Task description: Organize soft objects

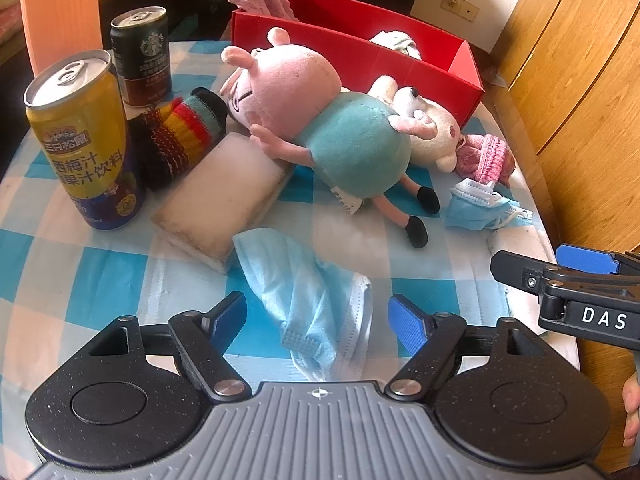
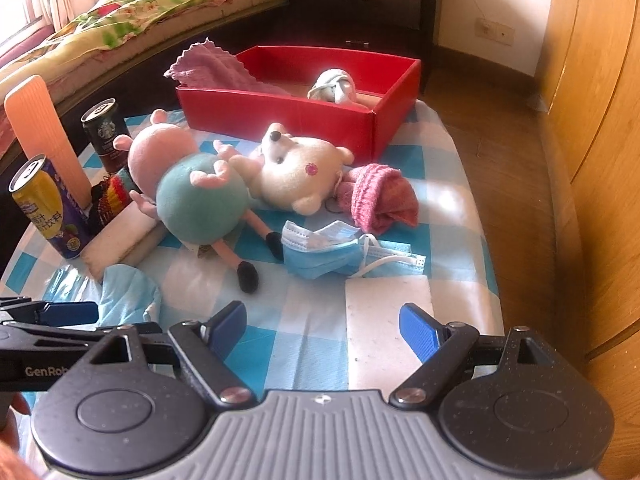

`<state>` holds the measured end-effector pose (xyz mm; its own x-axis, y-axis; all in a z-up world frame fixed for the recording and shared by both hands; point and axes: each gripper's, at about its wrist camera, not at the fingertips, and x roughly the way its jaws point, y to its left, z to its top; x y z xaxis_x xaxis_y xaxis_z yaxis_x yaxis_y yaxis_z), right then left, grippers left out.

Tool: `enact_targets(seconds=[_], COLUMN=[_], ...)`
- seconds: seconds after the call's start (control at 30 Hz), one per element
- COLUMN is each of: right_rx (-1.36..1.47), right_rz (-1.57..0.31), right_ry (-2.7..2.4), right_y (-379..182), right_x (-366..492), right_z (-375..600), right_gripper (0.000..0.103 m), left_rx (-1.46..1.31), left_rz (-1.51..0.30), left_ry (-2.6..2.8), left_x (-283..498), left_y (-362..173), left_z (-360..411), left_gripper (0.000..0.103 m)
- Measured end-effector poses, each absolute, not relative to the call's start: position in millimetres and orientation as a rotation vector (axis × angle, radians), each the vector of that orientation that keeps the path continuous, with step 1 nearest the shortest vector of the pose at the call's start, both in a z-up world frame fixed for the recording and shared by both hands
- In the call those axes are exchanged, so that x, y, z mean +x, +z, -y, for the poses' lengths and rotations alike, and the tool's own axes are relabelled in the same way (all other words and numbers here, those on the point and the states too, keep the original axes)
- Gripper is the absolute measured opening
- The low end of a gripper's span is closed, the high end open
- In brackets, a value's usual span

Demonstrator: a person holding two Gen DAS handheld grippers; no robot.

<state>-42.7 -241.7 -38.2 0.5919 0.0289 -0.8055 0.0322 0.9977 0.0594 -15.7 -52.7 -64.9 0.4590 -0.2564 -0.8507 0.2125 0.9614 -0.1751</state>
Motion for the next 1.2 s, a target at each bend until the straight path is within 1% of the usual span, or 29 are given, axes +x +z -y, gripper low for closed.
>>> enact_targets(seconds=[0.37, 0.43, 0.67, 0.87, 0.9, 0.97, 1.03, 1.1, 1.2], right_rx=[0.062, 0.064, 0.077, 0.079, 0.072, 0.056, 0.050, 0.058, 0.075], right_rz=[-0.948, -0.954, -0.976, -0.946, -0.944, -0.948, -0.954, -0.952, -0.945], right_ry=[-0.014, -0.024, -0.081, -0.034, -0.021, 0.002, 0.006, 0.000, -0.012], right_y=[-41.8, -43.5, -51.6, -41.9, -41.4, -42.1, -43.4, -42.5, -41.0], right_x=[-40.4, -38.4, -32.2, -38.1, -38.4, -38.7, -38.1, -38.5, -38.8], right_z=[247.2, 251.0, 268.3, 256.9, 252.7, 244.9, 242.8, 244.9, 249.2], right_gripper=[0.063, 0.063, 0.063, 0.063, 0.063, 0.063, 0.063, 0.063, 0.063], left_rx=[-0.029, -0.030, 0.019, -0.001, -0.004, -0.004, 0.013, 0.018, 0.031], left_rz=[-1.088, -1.101, -1.084, -1.089, -1.087, -1.091, -1.120, -1.133, -1.103], left_ry=[-0.295, -0.301, -0.294, -0.287, -0.289, -0.304, -0.331, -0.333, -0.350], left_x=[-15.5, -15.4, -18.6, -17.4, -17.4, -16.7, -14.8, -12.9, -12.3], left_y=[-72.8, -76.3, -78.5, -77.6, -77.5, -78.3, -80.2, -81.6, -80.5], left_z=[56.9, 58.3, 65.9, 63.1, 62.6, 64.0, 68.6, 71.3, 72.2], left_gripper=[0.077, 0.076, 0.075, 0.075, 0.076, 0.083, 0.096, 0.097, 0.097])
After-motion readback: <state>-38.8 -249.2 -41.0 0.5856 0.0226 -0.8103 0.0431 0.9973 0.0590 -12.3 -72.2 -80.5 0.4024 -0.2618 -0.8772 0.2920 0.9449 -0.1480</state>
